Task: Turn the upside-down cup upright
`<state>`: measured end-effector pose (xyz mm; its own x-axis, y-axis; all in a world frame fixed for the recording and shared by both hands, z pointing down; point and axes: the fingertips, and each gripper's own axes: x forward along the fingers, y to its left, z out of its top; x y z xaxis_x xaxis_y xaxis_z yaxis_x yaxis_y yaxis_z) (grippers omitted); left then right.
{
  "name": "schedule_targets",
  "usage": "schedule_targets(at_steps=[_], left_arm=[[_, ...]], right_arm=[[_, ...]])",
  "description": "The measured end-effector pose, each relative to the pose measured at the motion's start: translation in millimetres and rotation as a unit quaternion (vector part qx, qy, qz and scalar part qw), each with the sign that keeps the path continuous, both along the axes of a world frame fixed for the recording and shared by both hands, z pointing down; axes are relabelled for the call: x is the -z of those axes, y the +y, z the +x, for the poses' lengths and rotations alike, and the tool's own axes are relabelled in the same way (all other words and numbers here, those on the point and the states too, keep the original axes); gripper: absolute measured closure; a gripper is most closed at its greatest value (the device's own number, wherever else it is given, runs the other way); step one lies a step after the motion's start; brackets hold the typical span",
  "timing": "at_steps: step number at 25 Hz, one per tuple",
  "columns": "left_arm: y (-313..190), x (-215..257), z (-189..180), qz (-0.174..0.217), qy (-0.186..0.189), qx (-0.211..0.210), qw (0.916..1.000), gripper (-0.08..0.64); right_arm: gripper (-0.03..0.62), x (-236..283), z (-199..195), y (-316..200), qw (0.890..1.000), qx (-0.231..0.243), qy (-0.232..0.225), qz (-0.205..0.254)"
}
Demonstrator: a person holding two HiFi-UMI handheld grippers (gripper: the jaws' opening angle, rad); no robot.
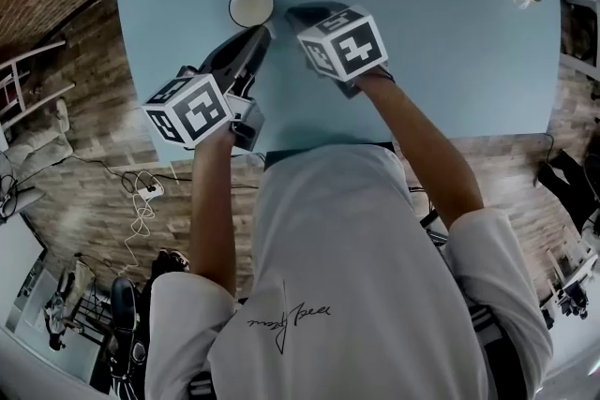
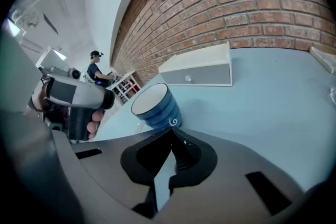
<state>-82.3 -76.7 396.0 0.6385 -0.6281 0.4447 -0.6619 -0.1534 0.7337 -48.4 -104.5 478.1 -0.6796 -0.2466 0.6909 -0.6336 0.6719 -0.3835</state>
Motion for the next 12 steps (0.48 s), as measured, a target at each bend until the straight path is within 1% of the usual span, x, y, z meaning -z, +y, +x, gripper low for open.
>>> schedule_targets(at_steps=[4,8,12], left_arm=[[5.1,11.8,-3.4,0.009,0.012,0.022,0.9997,0.538],[13.5,18.6,-7.5,0.016,0.008,0.031,0.9994,0.546],[24.9,18.8,-1.8,0.017,0.012,0.035,0.9992,0.549]], right_arm=[[0.571,14.3,3.9,12.0,1.0,0.024,0.005,0.015],[0.571,27.0,3.7,27.3,0.998,0.051,0.007,0.027],[0.572,39.4,9.3,43.8,0.996,0.073,0.008,0.044]])
